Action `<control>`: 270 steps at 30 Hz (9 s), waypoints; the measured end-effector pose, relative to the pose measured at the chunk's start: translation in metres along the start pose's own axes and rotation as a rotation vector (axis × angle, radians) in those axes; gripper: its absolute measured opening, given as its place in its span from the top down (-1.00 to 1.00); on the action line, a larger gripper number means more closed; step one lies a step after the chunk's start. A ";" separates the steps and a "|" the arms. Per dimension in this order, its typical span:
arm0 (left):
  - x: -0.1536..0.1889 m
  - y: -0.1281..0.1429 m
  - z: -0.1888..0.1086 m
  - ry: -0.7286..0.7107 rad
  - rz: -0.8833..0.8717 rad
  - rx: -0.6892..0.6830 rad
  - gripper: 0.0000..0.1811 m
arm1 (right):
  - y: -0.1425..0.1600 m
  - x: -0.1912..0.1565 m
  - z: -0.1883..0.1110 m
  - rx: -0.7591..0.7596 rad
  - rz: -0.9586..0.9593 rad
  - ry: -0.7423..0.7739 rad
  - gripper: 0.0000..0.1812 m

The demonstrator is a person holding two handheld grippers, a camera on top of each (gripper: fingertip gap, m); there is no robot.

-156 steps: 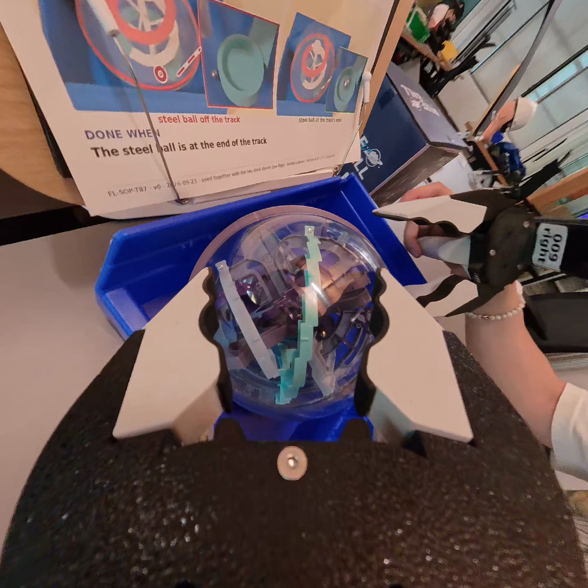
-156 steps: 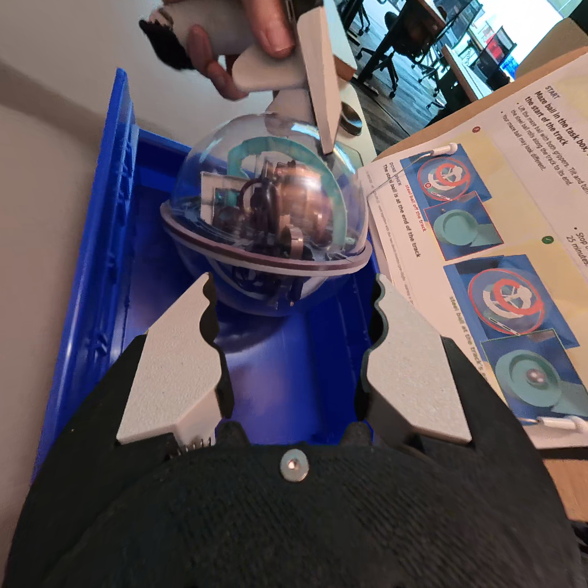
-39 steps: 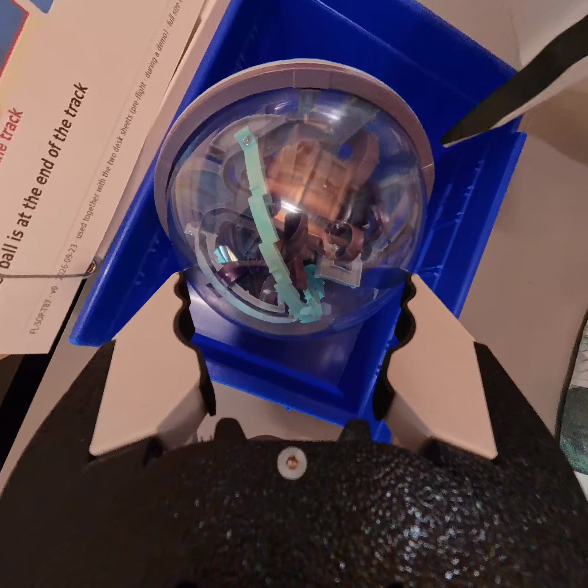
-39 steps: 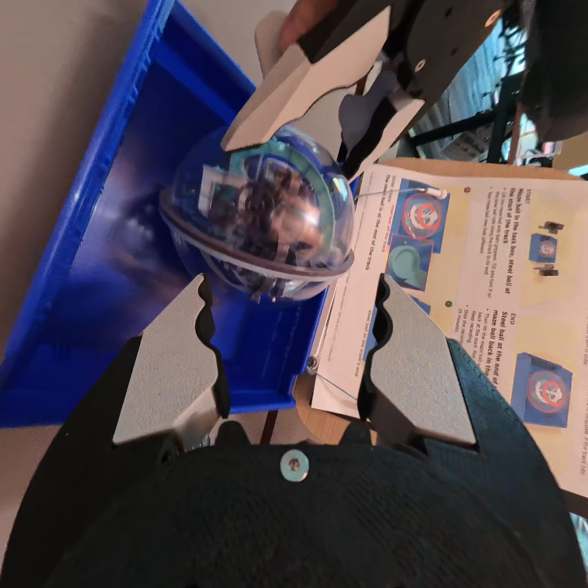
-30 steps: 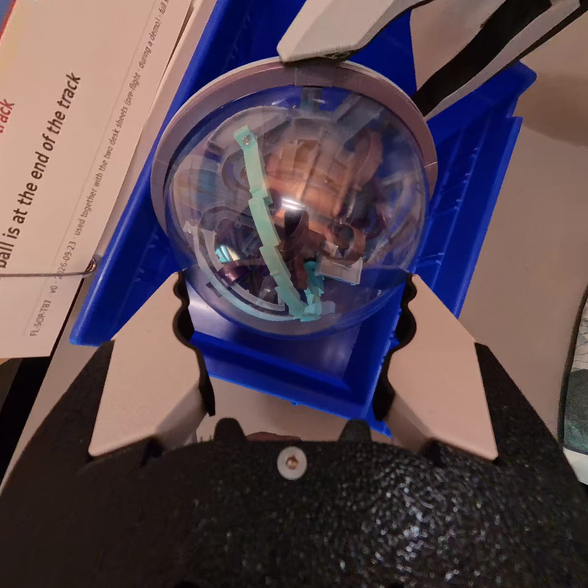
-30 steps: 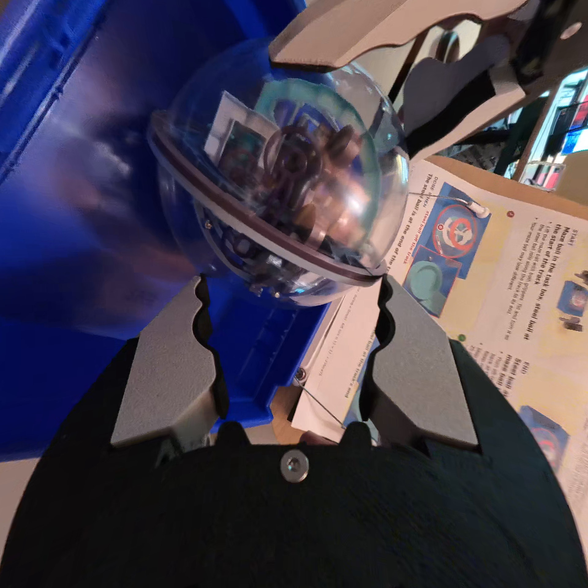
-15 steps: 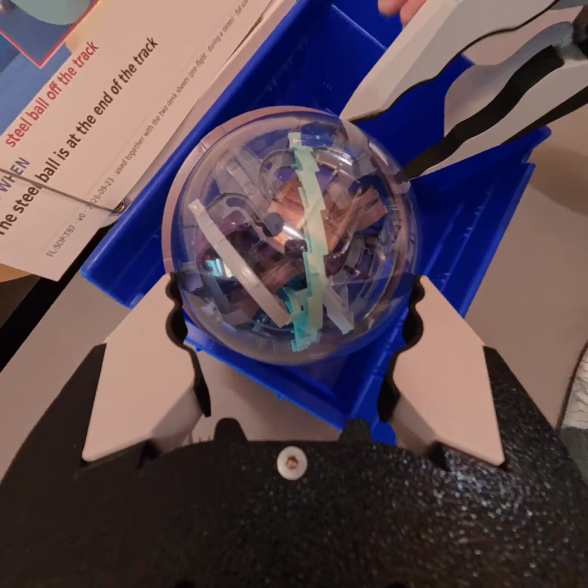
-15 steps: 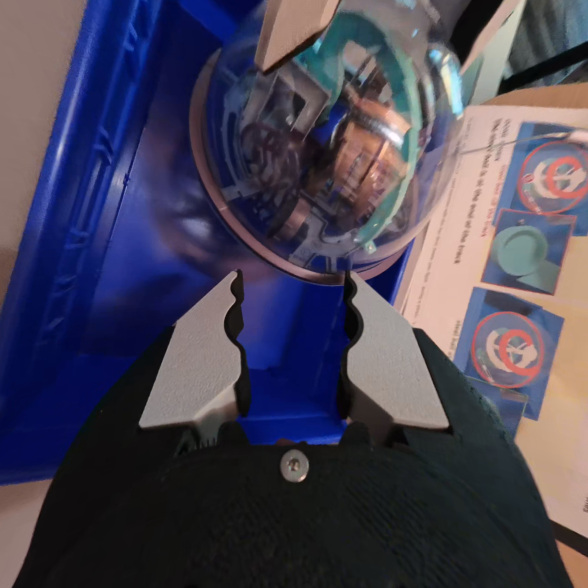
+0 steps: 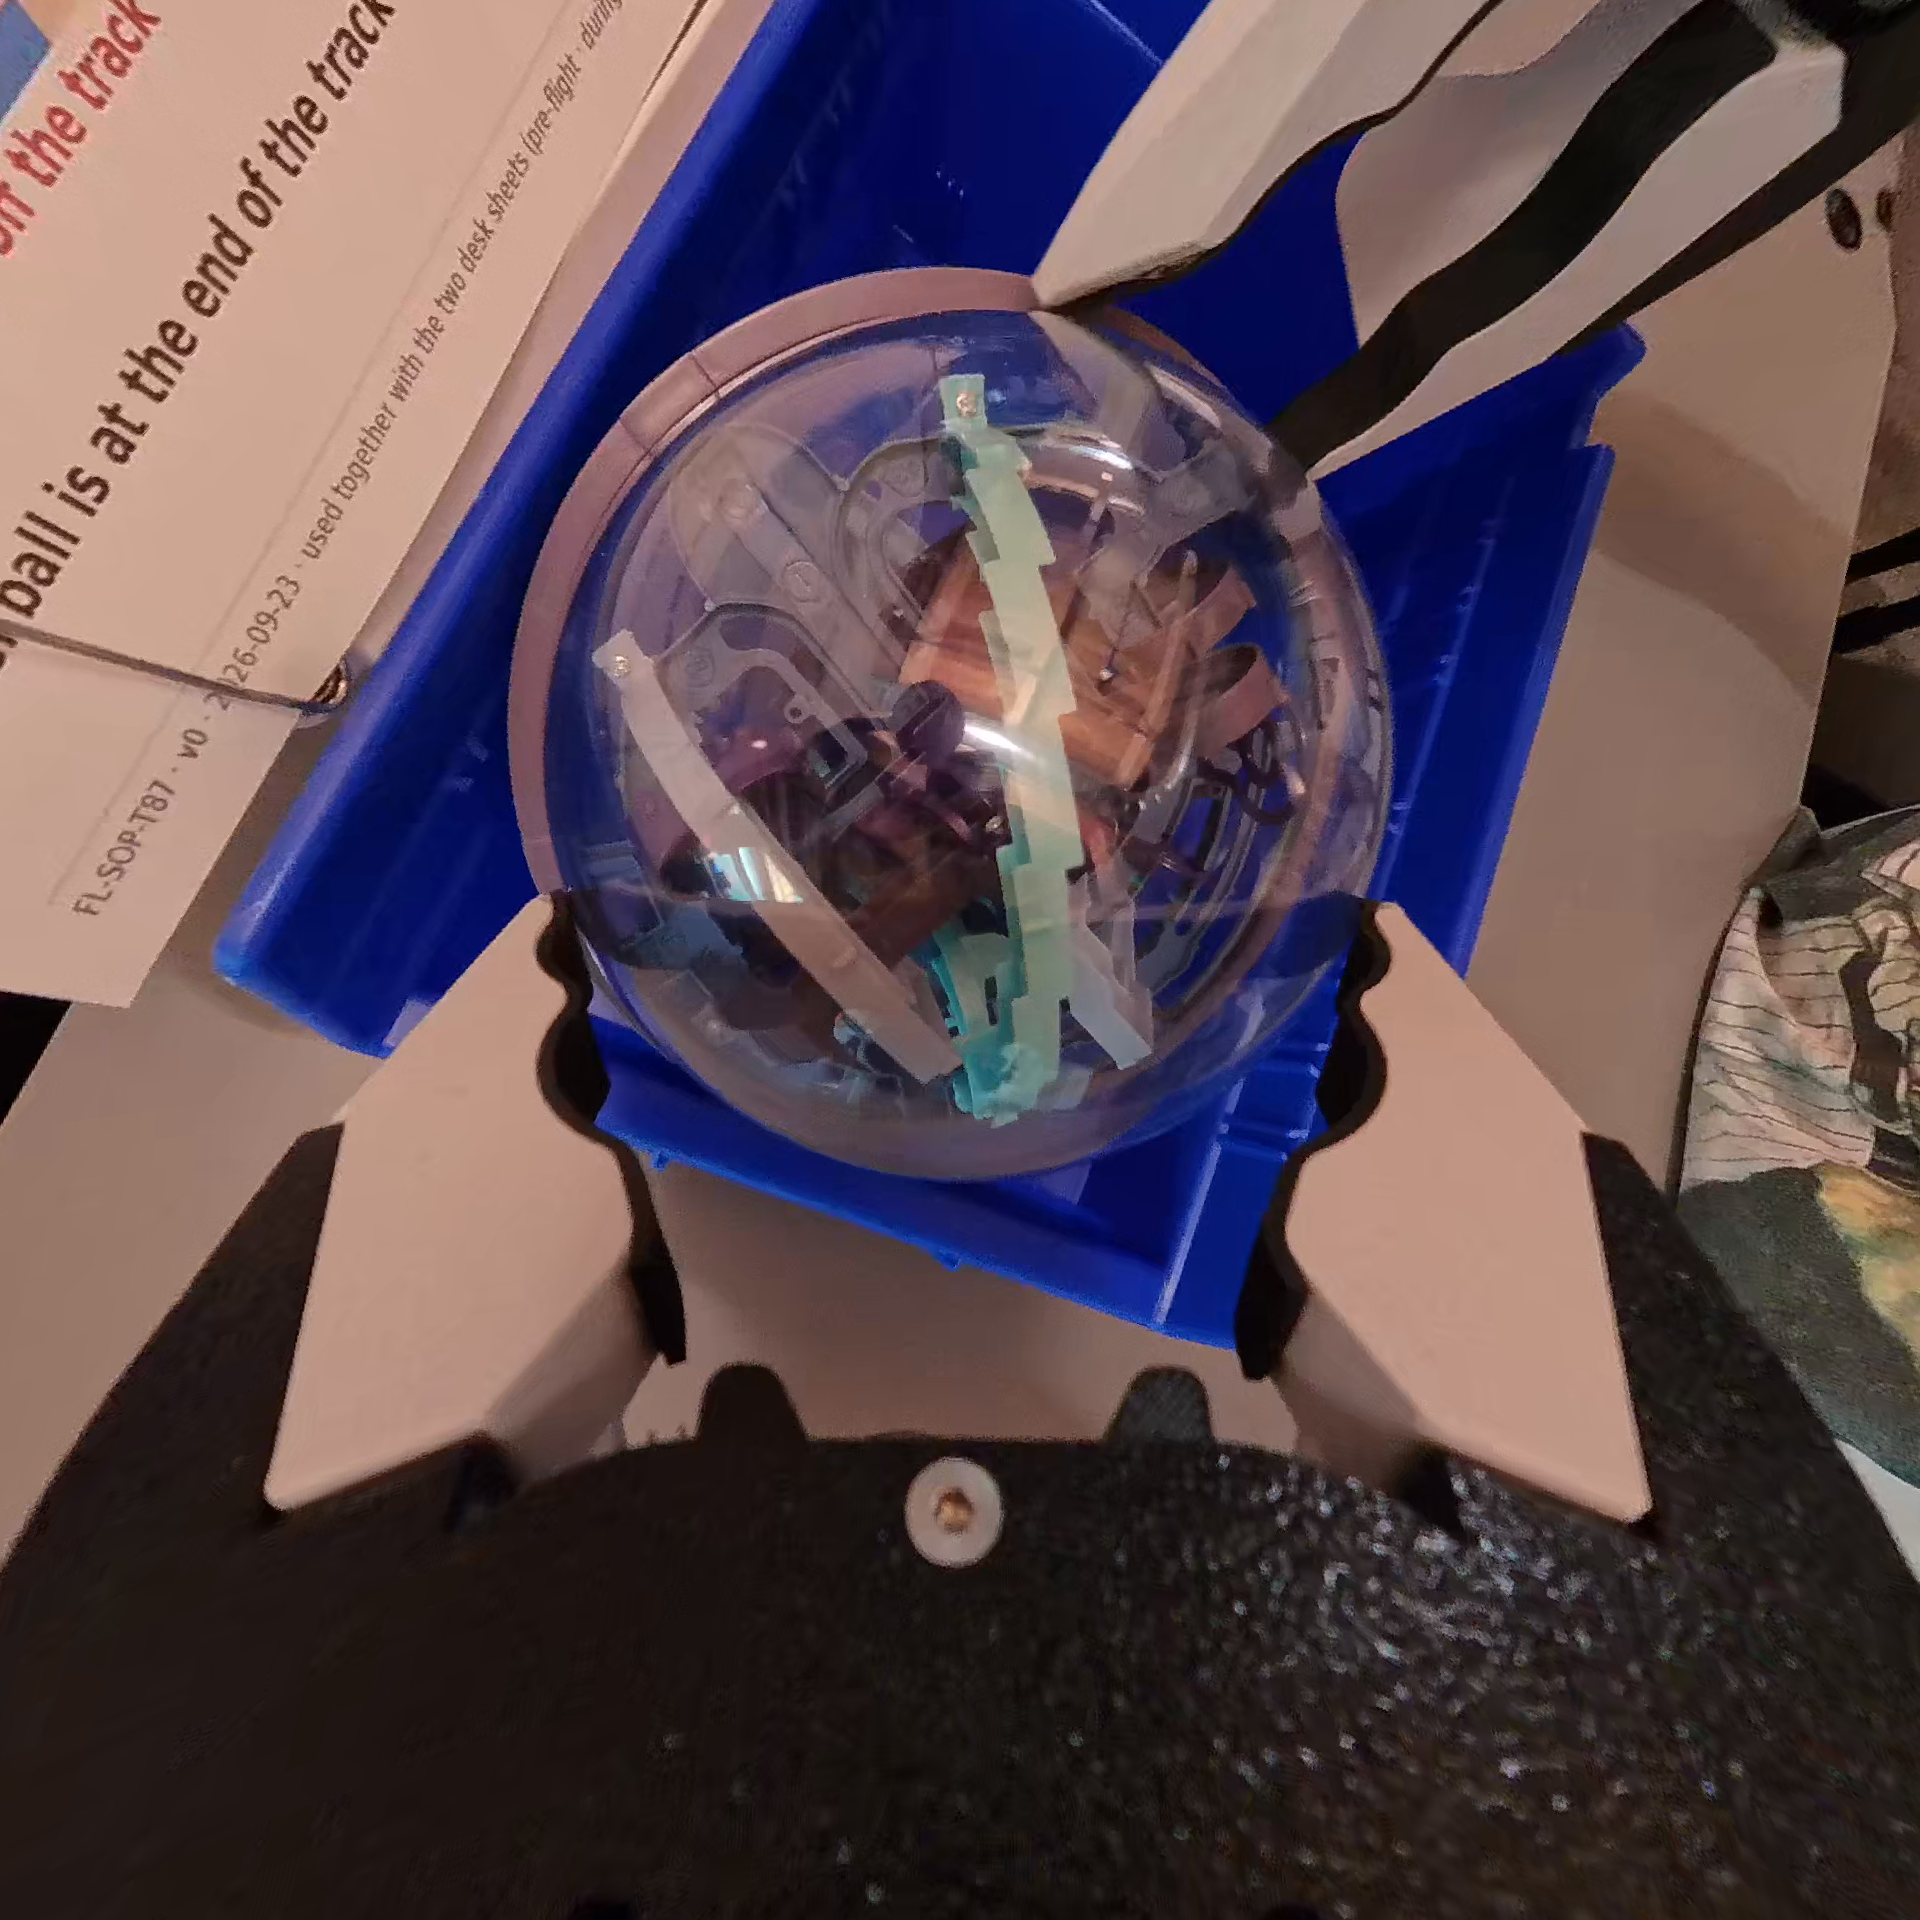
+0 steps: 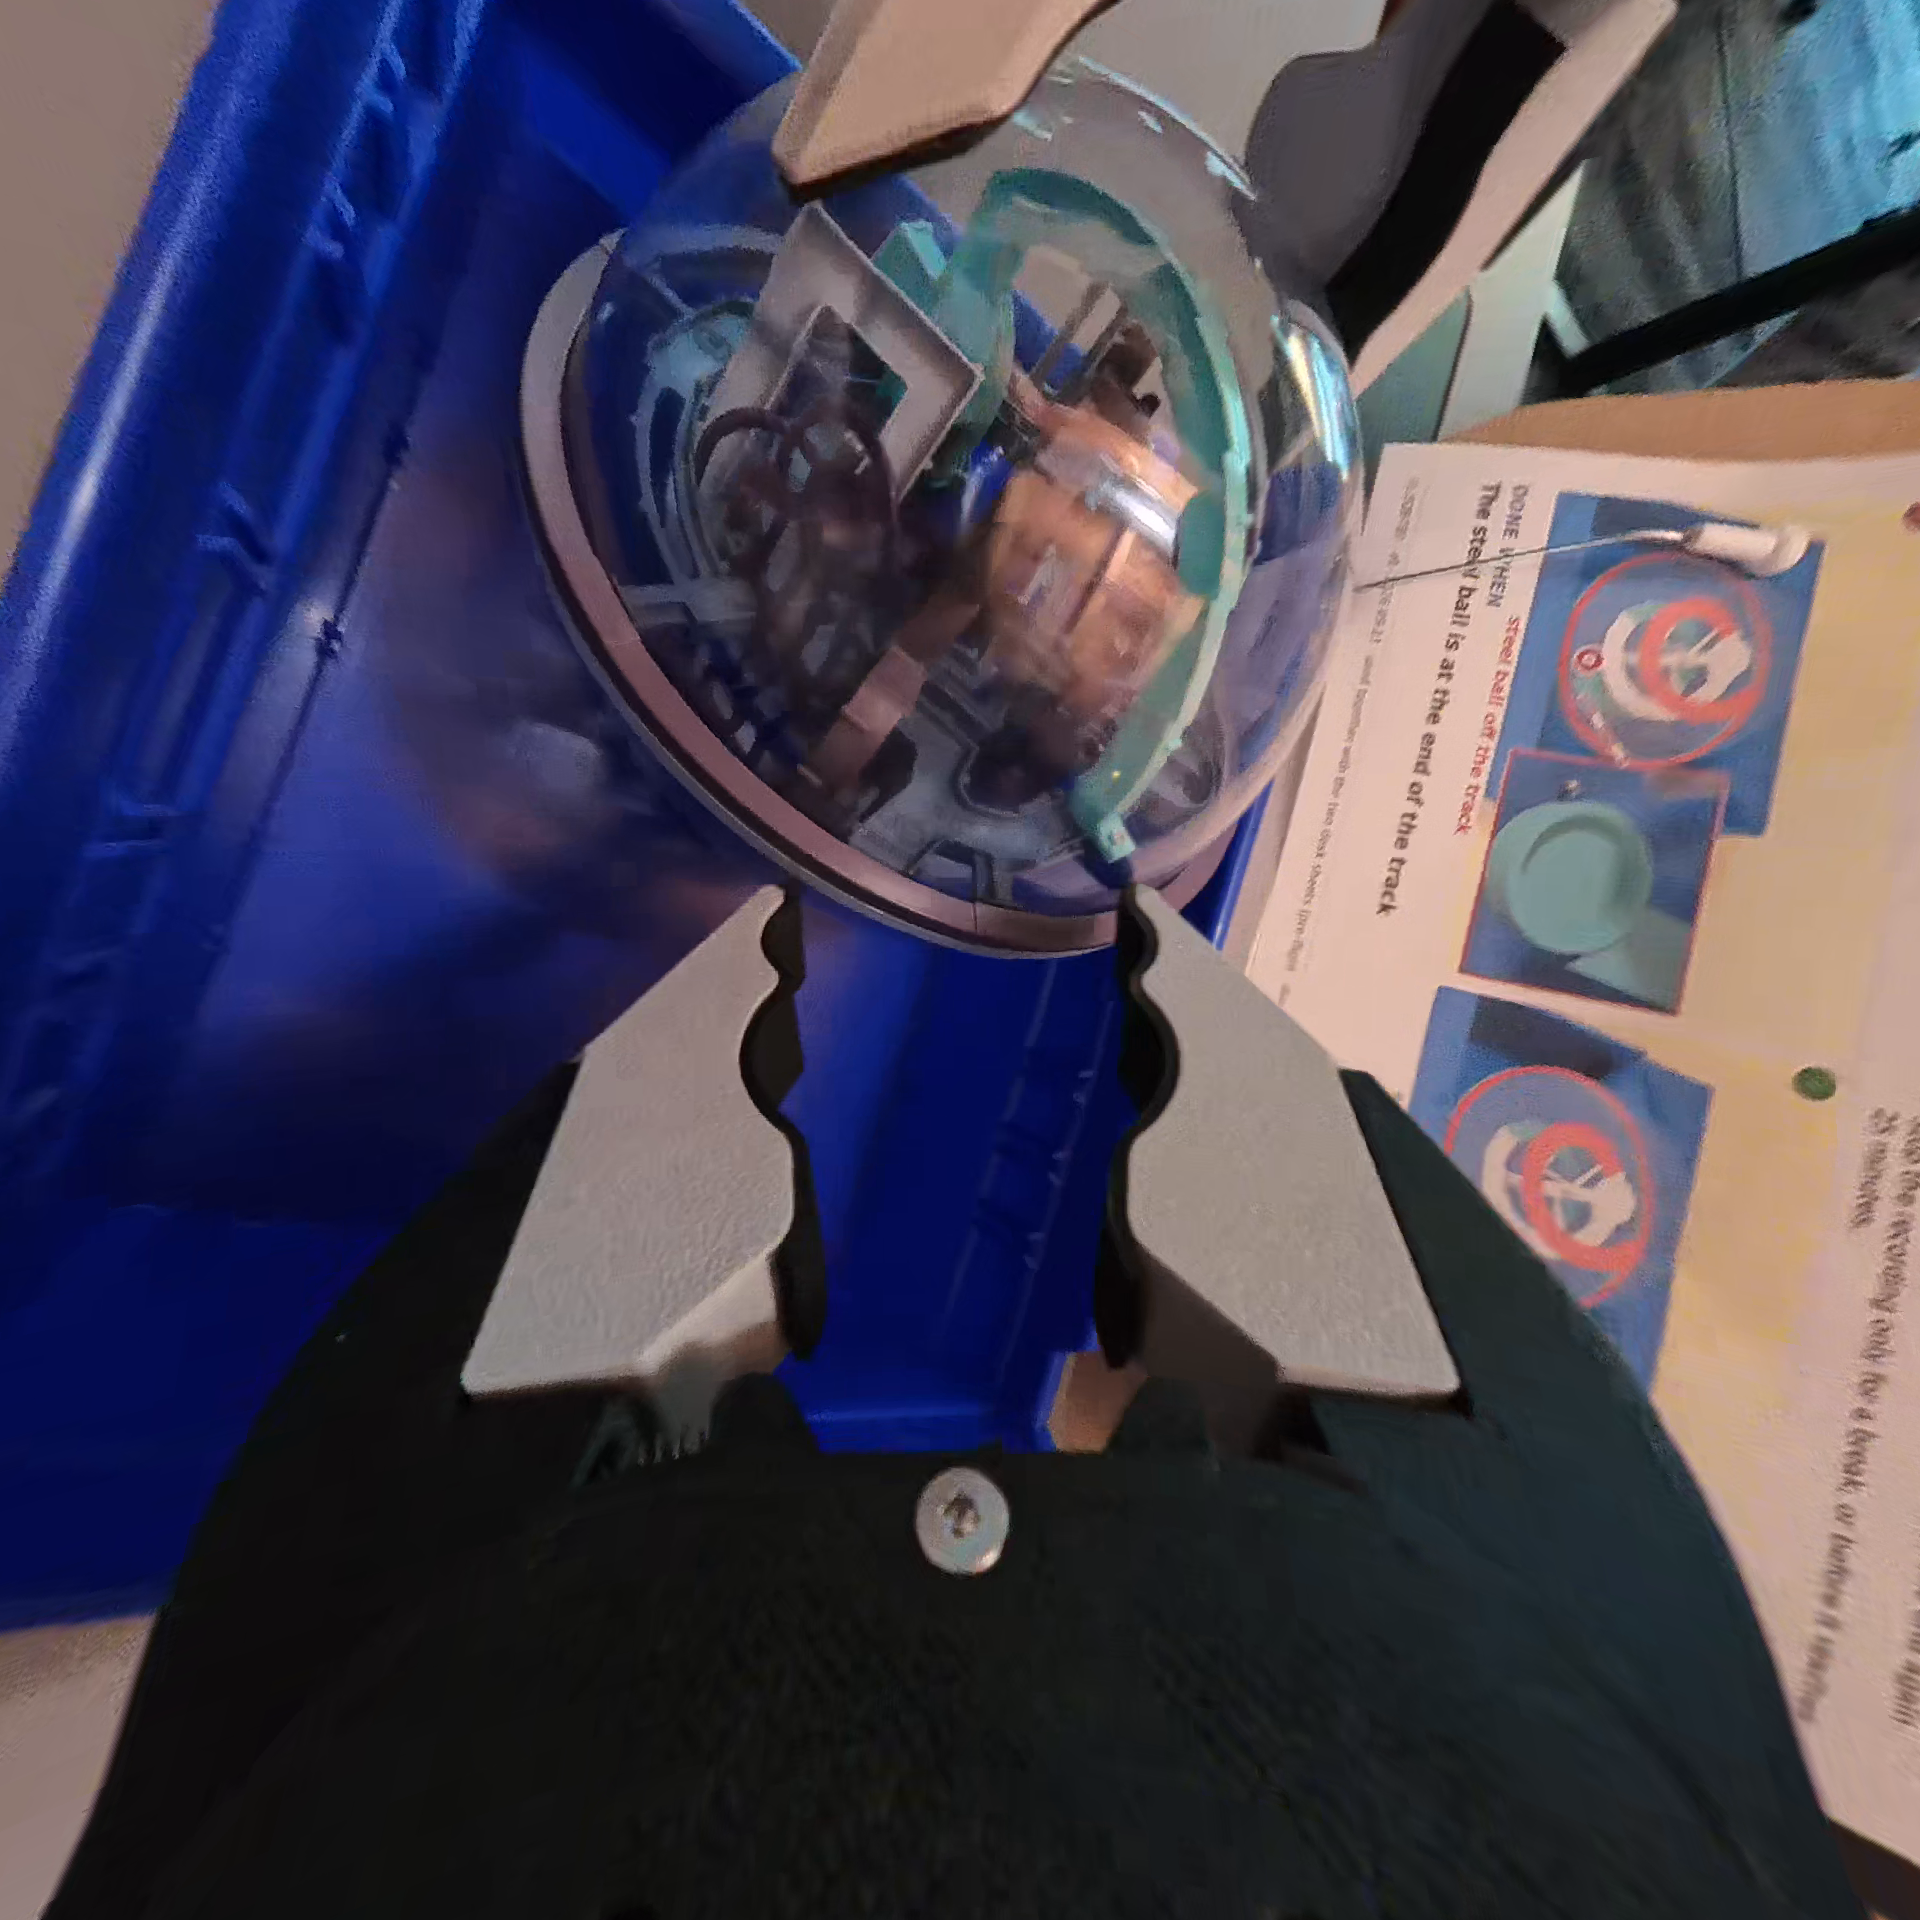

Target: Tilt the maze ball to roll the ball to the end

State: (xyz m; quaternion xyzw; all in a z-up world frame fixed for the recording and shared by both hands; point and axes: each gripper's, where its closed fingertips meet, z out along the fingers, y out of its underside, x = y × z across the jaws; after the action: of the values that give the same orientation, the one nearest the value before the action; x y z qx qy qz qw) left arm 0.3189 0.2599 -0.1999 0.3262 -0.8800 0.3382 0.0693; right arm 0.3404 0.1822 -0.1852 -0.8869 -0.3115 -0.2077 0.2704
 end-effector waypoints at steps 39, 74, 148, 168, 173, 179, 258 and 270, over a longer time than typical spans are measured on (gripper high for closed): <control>0.000 0.030 0.002 0.240 -0.132 0.081 -0.37 | -0.024 0.037 -0.029 0.294 0.161 0.187 0.31; -0.005 0.009 -0.011 0.099 -0.208 0.301 -0.43 | -0.034 0.009 -0.008 0.133 -0.080 0.042 0.24; 0.001 -0.018 -0.032 -0.052 -0.303 0.497 -0.16 | -0.044 -0.006 -0.019 0.225 0.020 0.113 0.47; 0.005 -0.029 -0.026 0.007 -0.155 0.411 -0.13 | -0.031 0.009 -0.021 0.269 0.155 0.079 0.22; 0.006 -0.033 -0.023 0.018 -0.135 0.391 -0.14 | -0.029 0.001 -0.016 0.240 0.145 0.014 0.17; 0.002 -0.037 -0.020 0.053 -0.137 0.392 -0.14 | -0.031 -0.008 -0.015 0.240 0.150 -0.019 0.27; 0.016 0.001 0.045 -0.041 -0.132 0.240 -0.75 | -0.017 -0.016 0.034 0.129 0.539 -0.157 -0.75; 0.018 -0.002 0.048 0.017 -0.141 0.259 -0.74 | -0.013 -0.019 0.032 0.078 0.635 -0.142 -0.75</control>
State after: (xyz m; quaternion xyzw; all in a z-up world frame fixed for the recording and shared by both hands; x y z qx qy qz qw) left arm 0.3112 0.2181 -0.2292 0.3907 -0.8032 0.4461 0.0575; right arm 0.3247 0.2016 -0.2159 -0.9411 -0.0450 -0.0384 0.3330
